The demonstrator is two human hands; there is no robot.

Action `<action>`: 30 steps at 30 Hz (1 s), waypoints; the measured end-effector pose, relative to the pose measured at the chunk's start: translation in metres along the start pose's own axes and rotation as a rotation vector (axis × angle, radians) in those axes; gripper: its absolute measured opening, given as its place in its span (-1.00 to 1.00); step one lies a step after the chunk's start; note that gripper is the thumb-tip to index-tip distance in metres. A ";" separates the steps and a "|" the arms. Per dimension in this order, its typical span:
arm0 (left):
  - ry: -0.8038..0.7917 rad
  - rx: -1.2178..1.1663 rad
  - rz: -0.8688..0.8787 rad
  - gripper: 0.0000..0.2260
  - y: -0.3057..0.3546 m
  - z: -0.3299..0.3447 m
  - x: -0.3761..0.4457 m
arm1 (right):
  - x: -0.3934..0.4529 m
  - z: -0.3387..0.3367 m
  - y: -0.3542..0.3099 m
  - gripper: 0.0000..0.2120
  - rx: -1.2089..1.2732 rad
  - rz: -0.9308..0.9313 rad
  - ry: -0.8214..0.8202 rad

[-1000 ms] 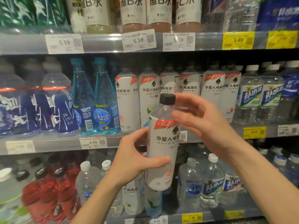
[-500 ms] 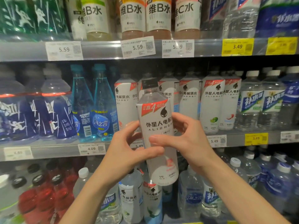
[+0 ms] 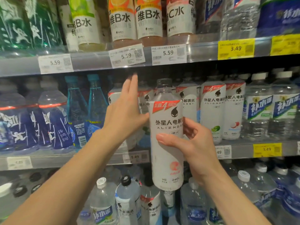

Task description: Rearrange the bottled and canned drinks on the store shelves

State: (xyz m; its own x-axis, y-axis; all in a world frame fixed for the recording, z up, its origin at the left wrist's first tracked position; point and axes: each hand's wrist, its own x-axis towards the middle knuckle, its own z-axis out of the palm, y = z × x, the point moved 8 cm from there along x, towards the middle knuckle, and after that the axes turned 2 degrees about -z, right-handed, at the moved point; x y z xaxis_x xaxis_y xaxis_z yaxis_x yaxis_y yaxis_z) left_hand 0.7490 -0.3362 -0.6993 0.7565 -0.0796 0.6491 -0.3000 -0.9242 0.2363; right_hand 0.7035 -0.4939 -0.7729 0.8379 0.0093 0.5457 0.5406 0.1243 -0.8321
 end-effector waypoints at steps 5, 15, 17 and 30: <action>-0.052 0.055 -0.076 0.03 0.007 0.020 0.022 | 0.000 -0.008 -0.003 -0.63 0.042 -0.010 0.010; 0.161 -0.062 -0.183 -0.38 0.003 -0.005 0.010 | 0.000 -0.013 0.001 -0.61 0.072 -0.005 0.014; 0.165 -0.141 -0.187 -0.35 0.007 -0.009 0.000 | 0.001 -0.013 0.001 -0.61 0.086 -0.001 0.019; 0.403 -0.531 -0.102 -0.39 -0.010 -0.042 -0.053 | -0.001 -0.009 -0.005 -0.60 0.066 0.001 0.032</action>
State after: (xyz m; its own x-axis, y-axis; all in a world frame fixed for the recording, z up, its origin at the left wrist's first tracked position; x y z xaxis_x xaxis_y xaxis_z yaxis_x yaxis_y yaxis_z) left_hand 0.6872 -0.3074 -0.7061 0.5509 0.2394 0.7995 -0.5615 -0.6023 0.5674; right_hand 0.7008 -0.5037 -0.7696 0.8410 -0.0220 0.5406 0.5345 0.1896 -0.8237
